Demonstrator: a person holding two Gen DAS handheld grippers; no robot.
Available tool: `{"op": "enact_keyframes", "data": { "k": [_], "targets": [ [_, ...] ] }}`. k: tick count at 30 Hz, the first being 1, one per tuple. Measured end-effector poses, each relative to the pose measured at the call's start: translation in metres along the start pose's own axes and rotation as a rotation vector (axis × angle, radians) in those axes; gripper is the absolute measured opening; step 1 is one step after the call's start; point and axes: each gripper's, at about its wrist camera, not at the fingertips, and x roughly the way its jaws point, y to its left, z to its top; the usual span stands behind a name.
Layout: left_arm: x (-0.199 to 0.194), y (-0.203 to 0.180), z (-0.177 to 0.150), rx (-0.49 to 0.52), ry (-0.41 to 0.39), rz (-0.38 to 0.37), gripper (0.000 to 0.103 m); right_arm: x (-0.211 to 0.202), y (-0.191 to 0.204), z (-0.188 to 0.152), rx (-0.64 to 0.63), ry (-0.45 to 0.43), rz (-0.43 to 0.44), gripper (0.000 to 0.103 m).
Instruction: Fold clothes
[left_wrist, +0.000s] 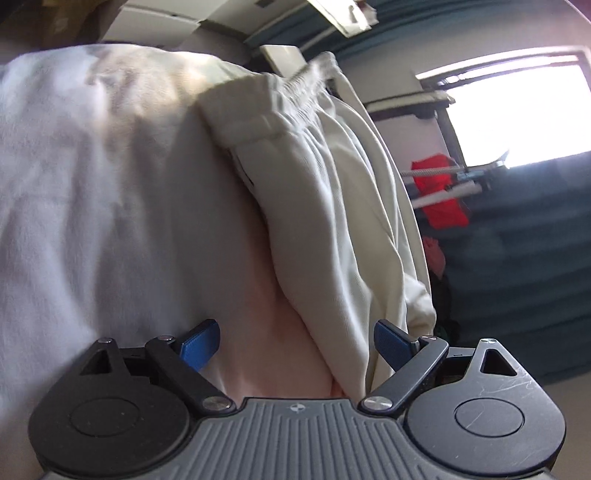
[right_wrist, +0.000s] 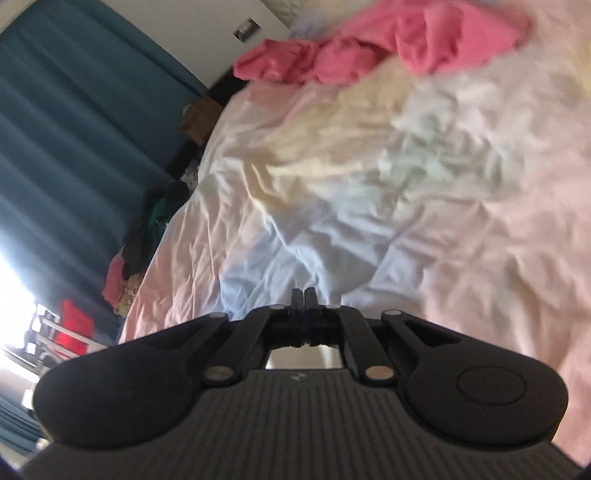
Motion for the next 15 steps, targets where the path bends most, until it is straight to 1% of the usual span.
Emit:
{"op": "enact_keyframes", "data": {
  "k": [2, 4, 5, 6, 7, 8, 10, 11, 12, 13, 14, 15],
  "targets": [
    [0.005, 0.002, 0.012, -0.033, -0.012, -0.019, 0.091, 0.004, -0.002, -0.006, -0.002, 0.047, 0.008, 0.003],
    [0.012, 0.001, 0.023, -0.045, -0.023, -0.043, 0.090, 0.009, -0.004, -0.011, -0.009, 0.103, 0.015, 0.005],
    [0.015, 0.001, 0.028, -0.045, -0.038, -0.061, 0.084, 0.014, -0.004, -0.011, -0.003, 0.127, 0.019, 0.005],
    [0.017, 0.001, 0.032, -0.042, -0.056, -0.076, 0.080, 0.016, -0.003, -0.012, -0.005, 0.131, 0.015, 0.006],
    [0.019, 0.002, 0.036, -0.038, -0.073, -0.080, 0.070, 0.018, -0.001, -0.013, -0.007, 0.135, 0.011, 0.006],
    [0.020, 0.003, 0.039, -0.039, -0.088, -0.084, 0.064, 0.019, 0.001, -0.014, -0.012, 0.136, 0.005, 0.006],
    [0.019, 0.010, 0.041, -0.058, -0.108, -0.089, 0.058, 0.020, 0.000, -0.015, -0.008, 0.128, -0.009, 0.007],
    [0.019, 0.013, 0.042, -0.068, -0.118, -0.092, 0.055, 0.022, -0.001, -0.015, 0.004, 0.130, -0.012, 0.010],
    [0.019, 0.016, 0.043, -0.077, -0.128, -0.095, 0.054, 0.024, -0.002, -0.015, 0.016, 0.132, -0.016, 0.016],
    [0.018, 0.019, 0.044, -0.086, -0.138, -0.098, 0.052, 0.026, -0.003, -0.015, 0.028, 0.133, -0.020, 0.041],
    [0.018, 0.021, 0.045, -0.087, -0.145, -0.096, 0.050, 0.028, -0.005, -0.016, 0.040, 0.135, -0.024, 0.074],
    [0.019, 0.020, 0.047, -0.075, -0.147, -0.088, 0.046, 0.030, -0.006, -0.016, 0.052, 0.136, -0.027, 0.083]
  ]
}}
